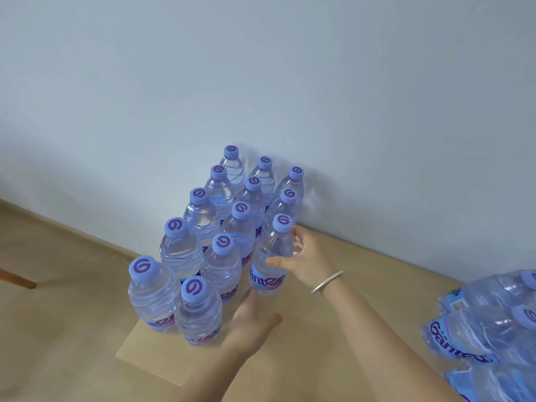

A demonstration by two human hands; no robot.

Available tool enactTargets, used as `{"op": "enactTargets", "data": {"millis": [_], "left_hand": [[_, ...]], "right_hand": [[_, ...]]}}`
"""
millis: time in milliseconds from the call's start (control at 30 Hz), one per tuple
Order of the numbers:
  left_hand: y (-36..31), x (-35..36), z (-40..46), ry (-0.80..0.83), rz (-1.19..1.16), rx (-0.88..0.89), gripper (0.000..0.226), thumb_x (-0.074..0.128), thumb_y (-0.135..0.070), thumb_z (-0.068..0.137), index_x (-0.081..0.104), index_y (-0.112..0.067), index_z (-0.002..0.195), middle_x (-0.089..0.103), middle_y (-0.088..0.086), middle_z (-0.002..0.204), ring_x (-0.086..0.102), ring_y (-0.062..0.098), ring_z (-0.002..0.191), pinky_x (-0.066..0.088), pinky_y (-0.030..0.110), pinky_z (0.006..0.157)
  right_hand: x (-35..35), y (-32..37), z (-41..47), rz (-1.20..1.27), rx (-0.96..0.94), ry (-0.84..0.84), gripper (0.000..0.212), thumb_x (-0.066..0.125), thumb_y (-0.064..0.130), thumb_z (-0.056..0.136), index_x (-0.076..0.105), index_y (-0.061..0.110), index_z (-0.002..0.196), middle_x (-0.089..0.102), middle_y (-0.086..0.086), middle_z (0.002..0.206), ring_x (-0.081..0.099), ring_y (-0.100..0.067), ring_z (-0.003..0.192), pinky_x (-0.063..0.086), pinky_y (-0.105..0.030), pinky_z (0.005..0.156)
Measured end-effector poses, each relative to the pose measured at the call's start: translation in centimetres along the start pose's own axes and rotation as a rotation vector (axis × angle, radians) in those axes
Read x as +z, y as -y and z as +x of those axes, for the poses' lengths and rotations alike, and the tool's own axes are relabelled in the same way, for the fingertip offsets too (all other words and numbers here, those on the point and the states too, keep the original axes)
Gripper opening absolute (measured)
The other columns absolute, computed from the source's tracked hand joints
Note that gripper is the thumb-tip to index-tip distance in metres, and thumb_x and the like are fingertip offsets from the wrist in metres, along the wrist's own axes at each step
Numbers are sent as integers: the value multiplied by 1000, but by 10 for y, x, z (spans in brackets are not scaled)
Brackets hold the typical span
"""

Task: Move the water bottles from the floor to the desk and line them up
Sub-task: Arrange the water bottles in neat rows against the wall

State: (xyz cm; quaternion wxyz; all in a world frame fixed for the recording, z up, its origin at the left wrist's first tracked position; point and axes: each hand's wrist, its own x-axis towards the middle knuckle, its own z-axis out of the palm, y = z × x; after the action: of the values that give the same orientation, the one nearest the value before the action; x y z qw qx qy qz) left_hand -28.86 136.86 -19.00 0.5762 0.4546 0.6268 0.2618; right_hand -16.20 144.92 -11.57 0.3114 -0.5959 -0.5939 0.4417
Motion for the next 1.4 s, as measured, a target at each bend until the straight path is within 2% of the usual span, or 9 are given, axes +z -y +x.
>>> {"op": "enactTargets", "data": {"millis": [233,367,533,700,833,933,1000,1133,1400], "left_hand": [[2,-2,15,-9,-62,6,78,69,-21,80,27,-23,146,38,-6,144,35,8,129,31,20,97],[1,0,22,-9,-68,17,83,67,-21,83,17,-18,150,27,-4,152,24,11,140,23,17,100],[-4,2,33,-16,-78,24,74,63,-18,86,22,-15,148,35,-6,143,29,5,131,23,16,93],[-3,-1,38,-14,-51,-9,76,71,-21,78,33,-17,143,42,-4,142,34,10,133,35,30,106],[-5,-2,37,-29,-40,-12,74,72,-17,77,35,-21,141,46,-7,135,41,8,120,38,27,100],[-4,3,32,-78,-9,-15,72,68,-16,81,32,-19,144,45,-3,139,44,14,121,39,28,97],[-1,12,27,-83,29,3,71,64,-14,85,28,-17,147,39,-5,142,40,17,130,37,30,100],[7,46,13,52,153,89,65,62,-11,87,32,-17,144,42,-2,142,38,14,132,33,29,103],[-12,107,3,283,420,289,52,64,-14,85,46,-15,134,53,-1,127,50,13,117,38,23,92]], "right_hand": [[6,-8,12,7,-47,57,54,82,4,66,57,24,110,63,14,106,57,17,89,44,-7,78],[5,-12,13,-25,-94,26,61,81,3,67,56,12,122,40,-1,117,45,28,88,36,4,76],[3,-16,18,-36,-138,45,60,80,3,69,55,12,123,40,-3,114,41,31,89,33,5,77],[2,-18,22,-55,-143,61,63,80,6,69,53,19,124,39,8,109,42,26,96,34,2,82],[5,-20,24,-103,-130,48,68,83,15,67,49,32,124,44,3,119,48,-5,110,42,-23,95],[4,-17,10,-149,-153,-3,76,83,18,67,42,29,131,48,9,129,46,-5,116,37,-14,92],[1,-15,-8,-171,-164,-72,78,82,23,68,43,19,136,49,8,130,45,-4,117,34,-13,97],[-35,-33,-58,-272,-171,-378,48,68,40,72,65,7,107,60,-5,107,51,-11,101,34,-11,94],[-187,-57,-141,-362,165,-1175,41,67,7,79,55,-1,118,53,-16,116,45,-30,113,31,-28,94]]}}
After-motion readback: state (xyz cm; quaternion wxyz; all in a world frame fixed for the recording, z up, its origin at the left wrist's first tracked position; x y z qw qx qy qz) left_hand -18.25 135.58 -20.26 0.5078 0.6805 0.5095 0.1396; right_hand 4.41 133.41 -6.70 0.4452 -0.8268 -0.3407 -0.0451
